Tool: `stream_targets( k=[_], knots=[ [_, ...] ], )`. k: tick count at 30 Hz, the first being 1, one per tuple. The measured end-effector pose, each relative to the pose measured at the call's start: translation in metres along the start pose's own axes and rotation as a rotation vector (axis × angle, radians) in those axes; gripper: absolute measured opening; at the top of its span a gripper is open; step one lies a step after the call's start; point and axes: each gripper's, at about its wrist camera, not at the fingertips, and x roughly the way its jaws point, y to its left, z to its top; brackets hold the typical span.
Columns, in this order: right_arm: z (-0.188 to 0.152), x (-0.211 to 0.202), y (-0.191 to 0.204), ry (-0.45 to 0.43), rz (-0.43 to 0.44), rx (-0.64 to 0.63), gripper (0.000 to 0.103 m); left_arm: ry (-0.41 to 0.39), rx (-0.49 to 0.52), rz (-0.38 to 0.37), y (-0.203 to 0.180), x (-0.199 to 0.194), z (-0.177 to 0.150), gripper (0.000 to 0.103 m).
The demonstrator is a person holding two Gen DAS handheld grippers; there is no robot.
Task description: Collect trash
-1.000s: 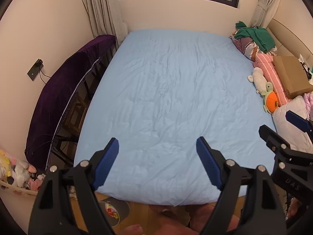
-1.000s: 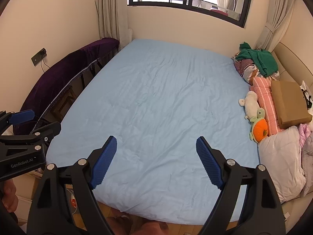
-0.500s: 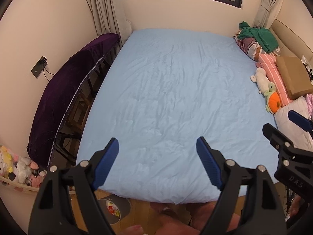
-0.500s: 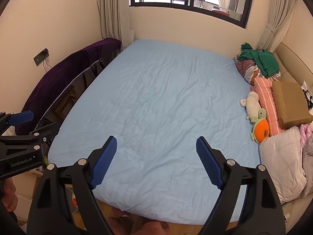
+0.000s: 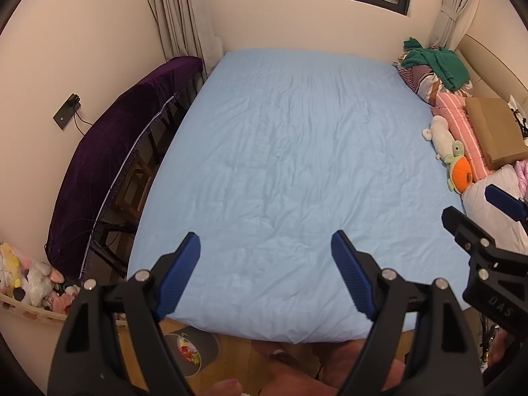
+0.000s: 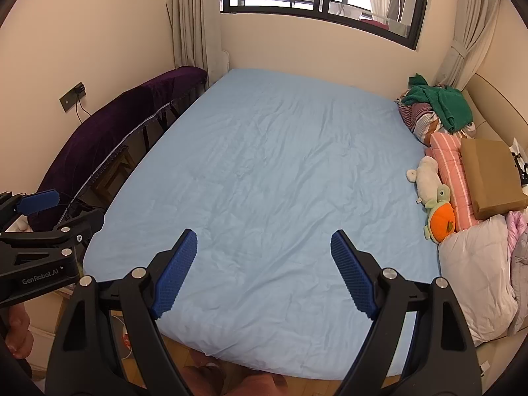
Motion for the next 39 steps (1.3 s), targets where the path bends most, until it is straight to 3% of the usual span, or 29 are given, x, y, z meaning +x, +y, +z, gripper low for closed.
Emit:
stream_targets(
  k=[39],
  knots=[
    [0.01,-0.005,0.008,-0.01,0.0,0.002,0.08,-0.003,-0.002,-0.006,0.001,0.0,0.005,0.081]
  ],
)
